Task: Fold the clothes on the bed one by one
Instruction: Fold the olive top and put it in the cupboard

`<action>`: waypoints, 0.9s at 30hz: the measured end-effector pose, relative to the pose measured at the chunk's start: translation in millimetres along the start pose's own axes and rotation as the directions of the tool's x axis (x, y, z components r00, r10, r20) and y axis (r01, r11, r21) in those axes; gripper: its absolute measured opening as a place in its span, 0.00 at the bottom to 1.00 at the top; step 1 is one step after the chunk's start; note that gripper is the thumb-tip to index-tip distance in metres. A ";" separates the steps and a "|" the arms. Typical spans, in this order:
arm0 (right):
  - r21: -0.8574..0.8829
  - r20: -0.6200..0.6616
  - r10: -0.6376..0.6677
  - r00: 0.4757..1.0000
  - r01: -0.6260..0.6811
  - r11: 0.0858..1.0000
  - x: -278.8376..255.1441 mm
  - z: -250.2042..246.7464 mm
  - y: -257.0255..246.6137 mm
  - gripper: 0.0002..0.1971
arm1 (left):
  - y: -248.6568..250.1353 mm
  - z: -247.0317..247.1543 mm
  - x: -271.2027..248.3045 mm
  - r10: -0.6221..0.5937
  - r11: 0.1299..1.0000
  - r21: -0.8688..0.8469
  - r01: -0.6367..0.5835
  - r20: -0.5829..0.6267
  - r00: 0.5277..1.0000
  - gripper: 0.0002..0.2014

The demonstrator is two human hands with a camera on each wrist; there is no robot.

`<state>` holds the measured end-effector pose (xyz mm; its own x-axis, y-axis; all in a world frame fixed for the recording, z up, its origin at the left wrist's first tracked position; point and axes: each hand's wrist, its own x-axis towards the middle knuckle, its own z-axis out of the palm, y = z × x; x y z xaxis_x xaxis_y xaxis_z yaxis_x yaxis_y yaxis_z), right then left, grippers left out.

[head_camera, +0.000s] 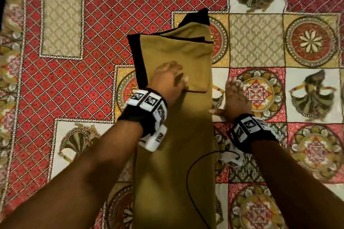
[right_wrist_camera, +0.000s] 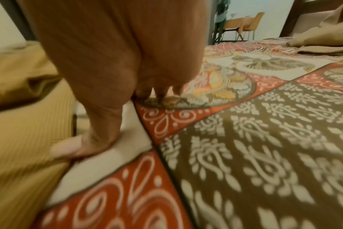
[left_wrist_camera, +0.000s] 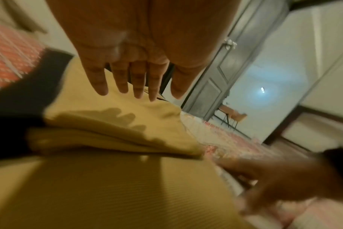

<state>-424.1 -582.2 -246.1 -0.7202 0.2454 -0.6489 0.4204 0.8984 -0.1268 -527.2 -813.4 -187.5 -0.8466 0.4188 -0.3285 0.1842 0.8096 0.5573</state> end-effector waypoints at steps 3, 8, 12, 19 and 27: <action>0.160 -0.198 -0.015 0.980 0.047 0.986 -9.8 -24.5 -3.8 0.49 | -53.9 -17.3 -1.4 0.123 0.948 0.300 -0.108 -0.032 0.992 0.29; -0.011 -0.498 -0.419 0.760 0.477 0.879 -4.6 -53.0 -117.1 0.27 | -89.2 -27.2 17.4 0.166 0.880 0.433 -0.194 0.101 0.981 0.33; -0.211 -0.109 -0.612 0.784 0.583 0.784 43.1 -34.6 -158.9 0.45 | -100.9 -19.9 26.5 0.077 0.890 0.441 -0.119 0.113 0.991 0.33; -0.338 -0.047 -0.565 0.824 0.519 0.785 60.0 -50.7 -92.8 0.77 | -110.6 -19.8 30.4 -0.043 0.866 0.498 -0.039 0.153 0.987 0.36; 0.016 -0.172 -0.453 0.875 0.462 0.887 36.2 -62.6 -60.1 0.77 | -90.5 -56.6 11.2 0.087 0.980 0.175 -0.094 0.050 0.995 0.59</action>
<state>-509.9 -604.5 -215.0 -0.9154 -0.1294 -0.3811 0.0490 0.9041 -0.4246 -581.6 -905.3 -198.5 -0.8017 0.5071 -0.3164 0.3476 0.8262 0.4434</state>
